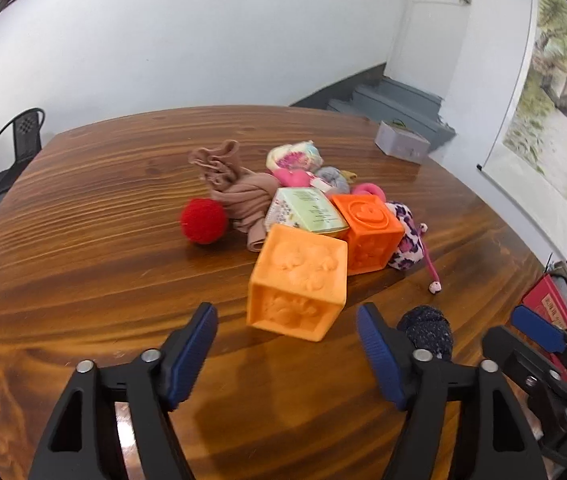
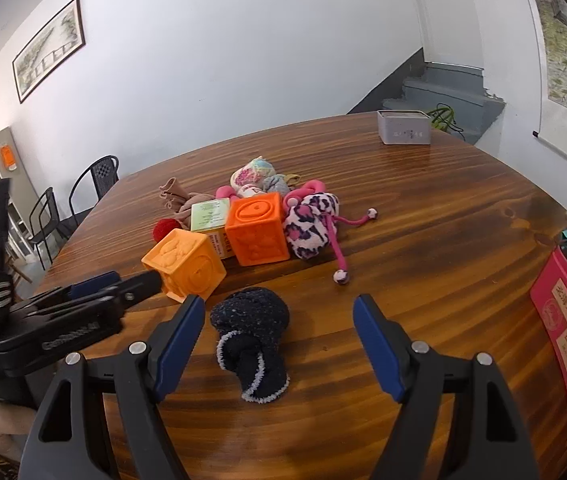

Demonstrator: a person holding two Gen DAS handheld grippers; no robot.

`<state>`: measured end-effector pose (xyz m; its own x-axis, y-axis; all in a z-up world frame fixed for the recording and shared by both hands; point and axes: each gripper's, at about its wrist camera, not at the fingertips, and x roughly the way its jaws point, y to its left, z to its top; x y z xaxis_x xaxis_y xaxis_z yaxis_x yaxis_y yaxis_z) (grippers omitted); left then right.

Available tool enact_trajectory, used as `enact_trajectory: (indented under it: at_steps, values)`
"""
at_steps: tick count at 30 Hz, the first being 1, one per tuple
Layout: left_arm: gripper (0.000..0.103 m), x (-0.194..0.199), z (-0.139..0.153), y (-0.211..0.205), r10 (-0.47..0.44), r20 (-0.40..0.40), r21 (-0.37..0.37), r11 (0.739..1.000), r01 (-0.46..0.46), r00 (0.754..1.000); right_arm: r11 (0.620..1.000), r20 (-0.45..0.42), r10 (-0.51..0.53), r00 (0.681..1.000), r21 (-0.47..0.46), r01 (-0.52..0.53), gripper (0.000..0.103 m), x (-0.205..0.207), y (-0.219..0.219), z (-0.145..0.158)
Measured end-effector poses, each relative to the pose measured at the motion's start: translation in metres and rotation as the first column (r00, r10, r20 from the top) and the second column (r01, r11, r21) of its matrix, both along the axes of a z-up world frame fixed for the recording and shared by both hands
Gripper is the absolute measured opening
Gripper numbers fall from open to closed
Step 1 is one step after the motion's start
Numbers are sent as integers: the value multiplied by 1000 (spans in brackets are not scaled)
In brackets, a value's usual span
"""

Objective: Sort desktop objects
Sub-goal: 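Return both tools to the table items, then grasp the orange cube with the left tool while the right tool grasps the black knit sock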

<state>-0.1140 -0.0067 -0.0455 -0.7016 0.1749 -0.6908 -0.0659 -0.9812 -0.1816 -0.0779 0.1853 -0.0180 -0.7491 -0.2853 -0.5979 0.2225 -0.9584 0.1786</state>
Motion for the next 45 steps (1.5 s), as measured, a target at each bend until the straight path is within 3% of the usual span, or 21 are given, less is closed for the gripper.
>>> enact_trajectory:
  at_steps: [7, 9, 12, 19, 26, 34, 43, 45]
  values:
    - [73, -34, -11, 10, -4, 40, 3, 1000, 4, 999, 1000, 2, -4, 1000, -14, 4, 80, 0, 2, 0]
    - [58, -40, -16, 12, 4, 58, -13, 1000, -3, 998, 1000, 4, 5, 1000, -12, -5, 80, 1, 1, -1]
    - [57, -36, -17, 10, -7, 47, -14, 1000, 8, 999, 999, 6, 28, 1000, -17, -28, 80, 2, -2, -3]
    - [56, -7, -1, -15, 57, -9, 0, 998, -57, 998, 996, -1, 86, 996, -34, -86, 80, 5, -9, -5]
    - [56, 34, 17, -37, 125, -58, 23, 992, -124, 990, 996, 29, 82, 996, -34, -81, 80, 0, -11, -12]
    - [56, 74, 30, -44, 161, -111, 48, 986, -157, 981, 996, 46, 81, 996, 20, -82, 80, -6, -20, -22]
    - [56, 82, 33, -48, 179, -113, 80, 982, -171, 977, 990, 121, 83, 989, 105, -96, 80, -33, -45, -30]
    - [56, 82, 33, -48, 180, -112, 81, 982, -172, 977, 988, 128, 89, 988, 116, -105, 73, -37, -51, -33]
